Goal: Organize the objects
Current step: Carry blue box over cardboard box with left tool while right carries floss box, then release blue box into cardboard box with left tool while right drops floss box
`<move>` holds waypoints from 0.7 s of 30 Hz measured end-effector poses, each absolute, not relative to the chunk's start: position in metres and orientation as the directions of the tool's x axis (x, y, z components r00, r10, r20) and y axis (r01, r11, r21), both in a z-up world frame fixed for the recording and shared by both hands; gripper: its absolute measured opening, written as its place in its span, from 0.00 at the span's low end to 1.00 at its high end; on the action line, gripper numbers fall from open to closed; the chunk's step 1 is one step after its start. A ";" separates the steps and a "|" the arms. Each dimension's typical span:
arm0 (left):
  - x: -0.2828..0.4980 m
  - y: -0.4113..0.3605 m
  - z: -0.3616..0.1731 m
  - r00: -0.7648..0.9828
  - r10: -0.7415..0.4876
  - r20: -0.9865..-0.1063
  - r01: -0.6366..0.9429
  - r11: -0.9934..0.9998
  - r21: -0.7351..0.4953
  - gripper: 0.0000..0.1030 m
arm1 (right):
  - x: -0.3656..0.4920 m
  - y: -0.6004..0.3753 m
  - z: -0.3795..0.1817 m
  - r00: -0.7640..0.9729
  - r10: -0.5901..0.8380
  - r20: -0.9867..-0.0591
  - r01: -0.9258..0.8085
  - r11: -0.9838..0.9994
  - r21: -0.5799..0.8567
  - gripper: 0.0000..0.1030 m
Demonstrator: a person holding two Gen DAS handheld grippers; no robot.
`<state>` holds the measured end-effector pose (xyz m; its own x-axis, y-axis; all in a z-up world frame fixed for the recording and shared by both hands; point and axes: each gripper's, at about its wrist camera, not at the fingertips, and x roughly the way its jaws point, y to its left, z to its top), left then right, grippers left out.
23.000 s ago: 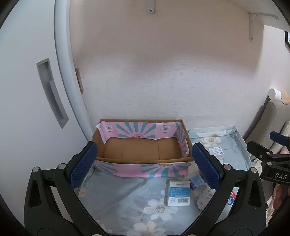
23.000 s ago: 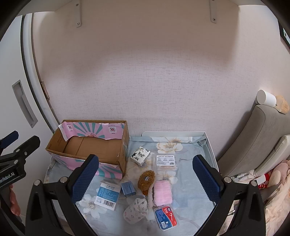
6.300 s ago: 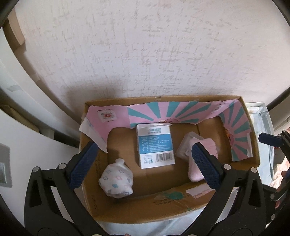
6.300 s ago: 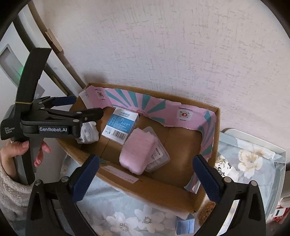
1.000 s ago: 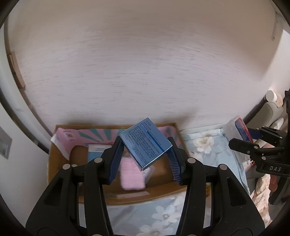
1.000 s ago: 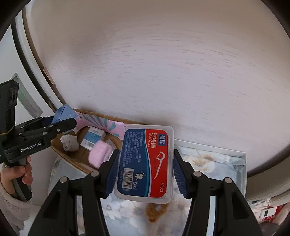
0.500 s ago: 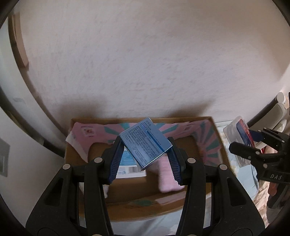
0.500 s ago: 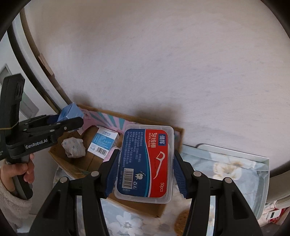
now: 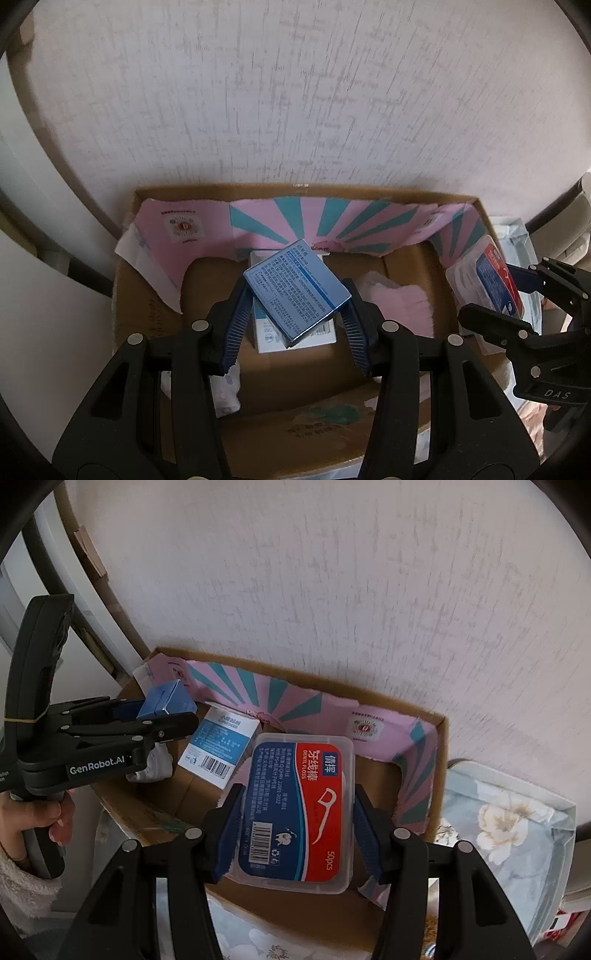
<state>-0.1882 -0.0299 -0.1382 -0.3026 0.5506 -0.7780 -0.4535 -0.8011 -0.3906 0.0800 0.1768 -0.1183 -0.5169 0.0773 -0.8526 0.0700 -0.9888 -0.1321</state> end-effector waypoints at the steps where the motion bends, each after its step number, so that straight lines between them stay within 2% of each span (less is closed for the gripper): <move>1: -0.189 -0.030 -0.140 -0.299 0.547 -0.782 -0.454 -0.802 -0.388 0.43 | 0.079 0.178 -0.121 -0.514 0.076 -0.854 0.066 -0.990 -0.128 0.50; 11: -0.192 -0.032 -0.146 -0.274 0.511 -0.815 -0.452 -0.816 -0.360 0.45 | 0.060 0.189 -0.123 -0.496 0.066 -0.866 0.031 -0.995 -0.094 0.51; 12: -0.191 -0.032 -0.145 -0.283 0.500 -0.818 -0.454 -0.822 -0.345 0.50 | 0.059 0.190 -0.123 -0.495 0.067 -0.866 0.026 -0.995 -0.092 0.52; 13: -0.192 -0.032 -0.145 -0.287 0.489 -0.824 -0.452 -0.827 -0.334 0.80 | 0.058 0.191 -0.123 -0.493 0.063 -0.868 0.026 -0.996 -0.087 0.61; 14: -0.191 -0.032 -0.144 -0.289 0.487 -0.824 -0.454 -0.828 -0.330 1.00 | 0.057 0.193 -0.122 -0.493 0.057 -0.868 0.024 -0.997 -0.079 0.70; 15: -0.190 -0.033 -0.142 -0.298 0.495 -0.816 -0.457 -0.825 -0.333 1.00 | 0.057 0.194 -0.121 -0.496 0.057 -0.867 0.022 -0.997 -0.078 0.92; 16: -0.190 -0.035 -0.140 -0.303 0.498 -0.812 -0.460 -0.823 -0.334 1.00 | 0.056 0.194 -0.120 -0.498 0.060 -0.865 0.021 -0.996 -0.081 1.00; 21: -0.192 -0.043 -0.136 -0.305 0.468 -0.829 -0.465 -0.833 -0.299 1.00 | 0.055 0.197 -0.118 -0.494 0.058 -0.867 0.024 -0.996 -0.080 1.00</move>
<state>-0.1917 -0.0432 -0.1361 -0.3050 0.4684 -0.8292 -0.4652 -0.8330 -0.2995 0.0555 0.1974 -0.1176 -0.4944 0.0578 -0.8673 0.0243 -0.9965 -0.0803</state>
